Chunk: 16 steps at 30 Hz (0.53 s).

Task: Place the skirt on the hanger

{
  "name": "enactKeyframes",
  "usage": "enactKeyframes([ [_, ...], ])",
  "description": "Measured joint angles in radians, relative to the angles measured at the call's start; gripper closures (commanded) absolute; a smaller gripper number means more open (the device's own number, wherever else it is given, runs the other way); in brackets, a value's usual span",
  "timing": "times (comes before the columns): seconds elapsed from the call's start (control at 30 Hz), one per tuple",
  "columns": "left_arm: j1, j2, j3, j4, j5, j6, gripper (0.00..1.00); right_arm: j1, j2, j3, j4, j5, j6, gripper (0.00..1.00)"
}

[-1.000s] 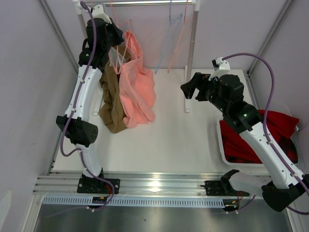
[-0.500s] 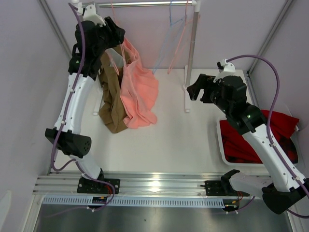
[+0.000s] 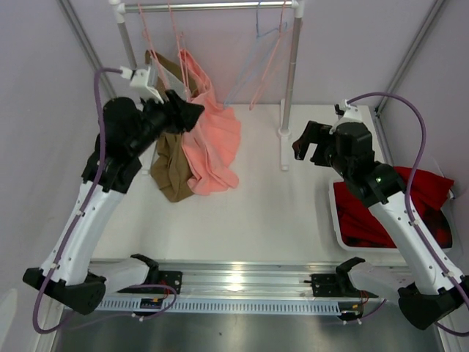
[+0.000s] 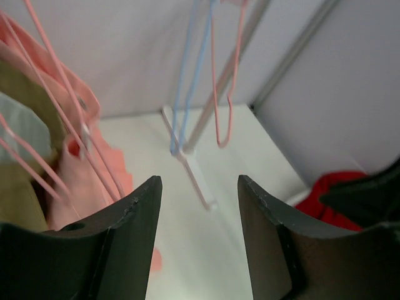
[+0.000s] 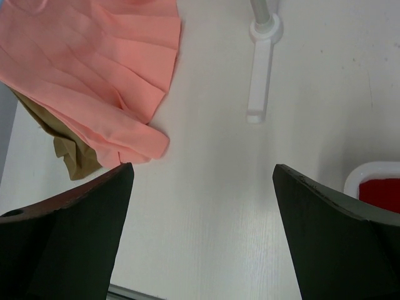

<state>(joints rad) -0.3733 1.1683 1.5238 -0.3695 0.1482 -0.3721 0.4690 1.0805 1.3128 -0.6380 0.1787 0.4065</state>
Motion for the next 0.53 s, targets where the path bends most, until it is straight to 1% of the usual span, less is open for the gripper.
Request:
enactKeyframes([
  [0.1, -0.076, -0.121, -0.186, -0.02, -0.003, 0.008, 0.43, -0.003, -0.016, -0.044, -0.003, 0.007, 0.012, 0.01],
  [0.23, -0.12, -0.228, -0.347, -0.079, -0.006, 0.019, 0.42, -0.009, -0.023, -0.081, -0.013, 0.021, 0.024, 0.01],
  [0.33, -0.12, -0.275, -0.395, -0.122, -0.013, 0.036, 0.42, -0.011, -0.025, -0.099, -0.016, 0.035, 0.032, 0.01],
  [0.53, -0.12, -0.344, -0.439, -0.148, -0.017, 0.071, 0.39, -0.013, -0.03, -0.122, -0.027, 0.082, 0.085, 0.01],
])
